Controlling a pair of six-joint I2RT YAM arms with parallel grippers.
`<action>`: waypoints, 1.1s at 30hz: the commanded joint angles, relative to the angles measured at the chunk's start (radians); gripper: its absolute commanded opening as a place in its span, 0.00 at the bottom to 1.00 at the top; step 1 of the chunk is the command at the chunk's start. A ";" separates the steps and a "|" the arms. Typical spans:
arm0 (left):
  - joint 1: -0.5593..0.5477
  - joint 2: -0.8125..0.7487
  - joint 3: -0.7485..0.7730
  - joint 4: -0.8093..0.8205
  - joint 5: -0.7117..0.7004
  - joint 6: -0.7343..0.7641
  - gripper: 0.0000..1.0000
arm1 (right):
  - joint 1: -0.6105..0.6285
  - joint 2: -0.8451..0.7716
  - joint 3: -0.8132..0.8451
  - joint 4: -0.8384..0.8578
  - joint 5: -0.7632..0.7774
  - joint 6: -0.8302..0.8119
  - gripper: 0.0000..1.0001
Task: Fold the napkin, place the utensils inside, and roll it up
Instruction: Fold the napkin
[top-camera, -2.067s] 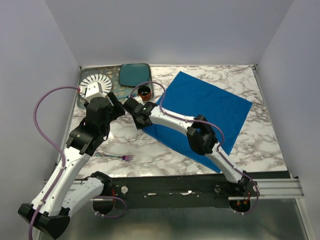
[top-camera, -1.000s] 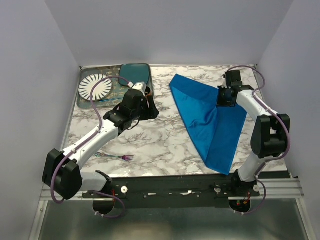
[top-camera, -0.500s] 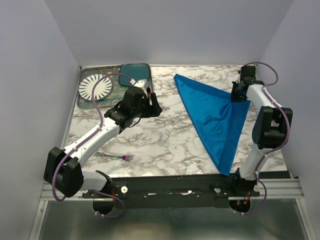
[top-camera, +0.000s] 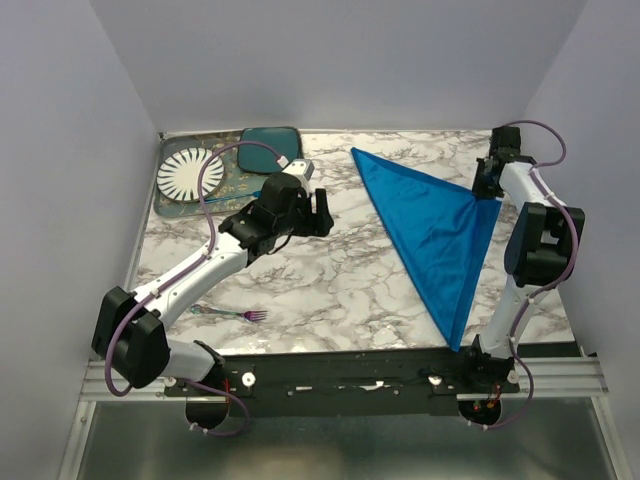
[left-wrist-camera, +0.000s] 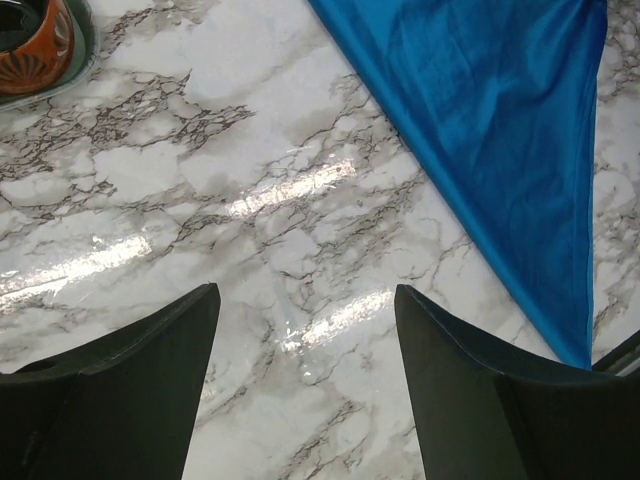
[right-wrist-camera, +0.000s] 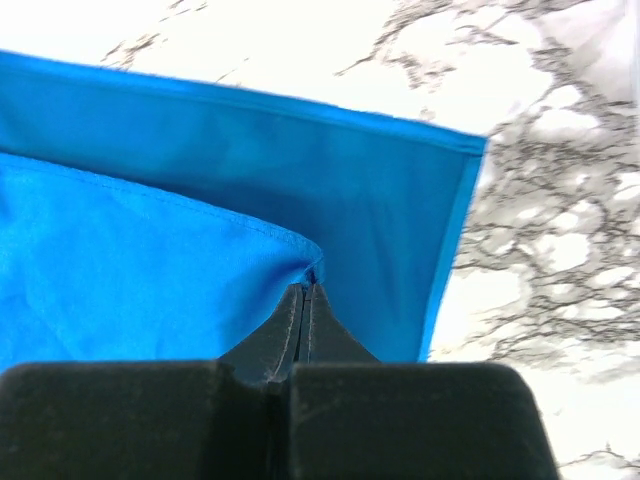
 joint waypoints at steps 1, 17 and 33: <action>-0.011 0.010 0.025 -0.014 -0.044 0.033 0.80 | -0.040 0.025 0.044 -0.016 0.031 0.016 0.01; -0.013 0.028 0.033 -0.014 -0.046 0.030 0.80 | -0.086 0.084 0.086 -0.014 0.029 0.034 0.01; -0.013 0.037 0.036 -0.014 -0.053 0.033 0.80 | -0.102 0.149 0.135 -0.002 0.034 0.031 0.01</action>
